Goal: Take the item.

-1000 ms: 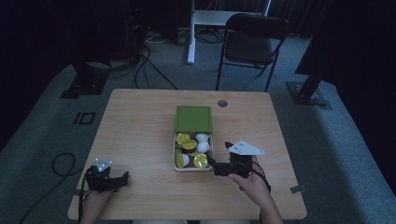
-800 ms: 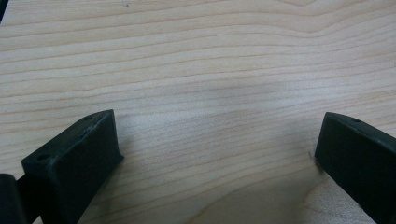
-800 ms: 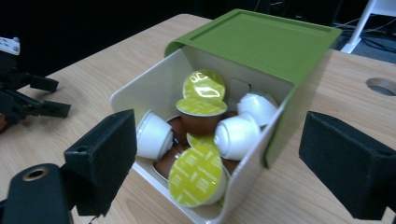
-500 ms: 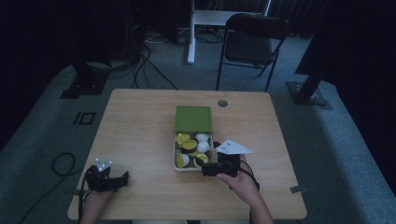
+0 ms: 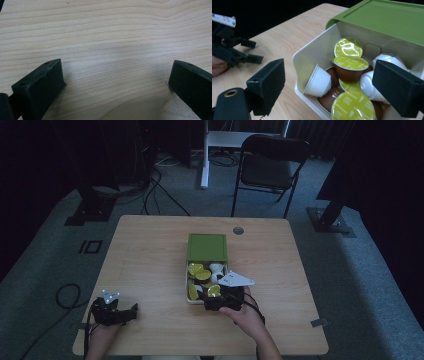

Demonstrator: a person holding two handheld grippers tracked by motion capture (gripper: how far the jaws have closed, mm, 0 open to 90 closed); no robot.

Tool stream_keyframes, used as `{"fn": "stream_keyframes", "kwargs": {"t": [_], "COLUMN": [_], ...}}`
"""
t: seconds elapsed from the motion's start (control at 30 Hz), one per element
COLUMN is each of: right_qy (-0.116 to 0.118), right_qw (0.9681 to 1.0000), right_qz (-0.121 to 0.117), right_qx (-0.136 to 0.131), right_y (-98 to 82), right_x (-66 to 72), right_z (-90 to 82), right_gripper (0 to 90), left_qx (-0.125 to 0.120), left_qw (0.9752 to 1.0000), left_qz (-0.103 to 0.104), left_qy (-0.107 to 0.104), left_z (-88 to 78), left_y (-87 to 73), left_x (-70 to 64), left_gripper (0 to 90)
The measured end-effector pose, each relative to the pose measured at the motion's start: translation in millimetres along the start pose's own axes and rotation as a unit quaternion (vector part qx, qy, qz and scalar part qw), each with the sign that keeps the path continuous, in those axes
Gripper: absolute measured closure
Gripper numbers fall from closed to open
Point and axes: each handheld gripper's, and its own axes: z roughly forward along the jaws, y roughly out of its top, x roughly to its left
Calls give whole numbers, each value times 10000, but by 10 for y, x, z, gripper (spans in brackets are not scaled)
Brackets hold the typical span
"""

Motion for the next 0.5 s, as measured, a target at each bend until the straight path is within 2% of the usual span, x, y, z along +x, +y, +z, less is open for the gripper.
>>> {"fn": "stream_keyframes", "kwargs": {"t": [0.1, 0.3, 0.33, 0.37, 0.43, 0.5], "right_qy": [17, 39, 44, -22, -8, -7], "right_qw": [10000, 9999, 9999, 9999, 9998, 9998], "right_qz": [70, 64, 77, 97, 139, 190], "right_qx": [8, 106, 121, 95, 135, 38], "right_y": [-22, -72, -77, -84, -94, -104], "right_x": [5, 54, 62, 68, 72, 76], "right_z": [59, 171, 183, 200, 225, 246], "right_gripper": [113, 113, 147, 153, 153, 153], "left_qx": [3, 6, 6, 1, 0, 1], "left_qw": [10000, 10000, 10000, 10000, 10000, 10000], "left_qz": [3, 8, 8, 2, -1, 2], "left_qy": [1, 0, 0, 0, 0, 1], "left_z": [0, -1, -1, 0, 0, 0], "left_y": [0, 0, 0, 0, 0, 0], "left_x": [0, 1, 1, 0, 0, 0], "left_gripper": [1, 1, 1, 1, 1, 1]}}
